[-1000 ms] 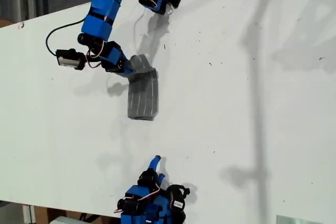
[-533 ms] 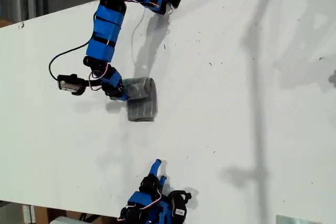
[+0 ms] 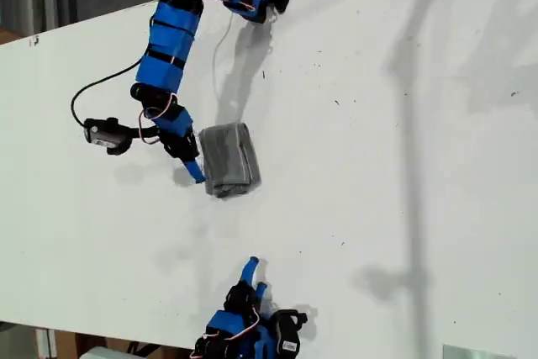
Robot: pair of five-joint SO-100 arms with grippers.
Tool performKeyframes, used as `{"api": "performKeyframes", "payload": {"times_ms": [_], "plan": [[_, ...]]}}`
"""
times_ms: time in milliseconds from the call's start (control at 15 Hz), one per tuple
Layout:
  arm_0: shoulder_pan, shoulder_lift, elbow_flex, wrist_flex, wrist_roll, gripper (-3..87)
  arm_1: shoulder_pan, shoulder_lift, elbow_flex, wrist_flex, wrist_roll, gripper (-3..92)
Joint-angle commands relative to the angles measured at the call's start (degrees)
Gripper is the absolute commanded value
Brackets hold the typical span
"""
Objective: Grasp corners of a square towel and fold twice.
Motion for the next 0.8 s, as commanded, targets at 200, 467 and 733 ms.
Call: {"api": "performKeyframes", "payload": {"times_ms": [200, 467, 733], "plan": [[-0.53, 27.69, 9.49, 3.60, 0.79, 29.4, -11.78, 53.70, 59.33, -9.58, 21.45, 32.9], [-2.29, 28.30, 16.70, -2.64, 3.96, 28.5, -20.04, 80.16, 84.02, -13.36, 31.38, 33.5], [-3.60, 28.48, 18.90, -3.60, -5.89, 27.8, -21.18, 100.28, 92.64, 9.84, 50.27, 31.2]]}}
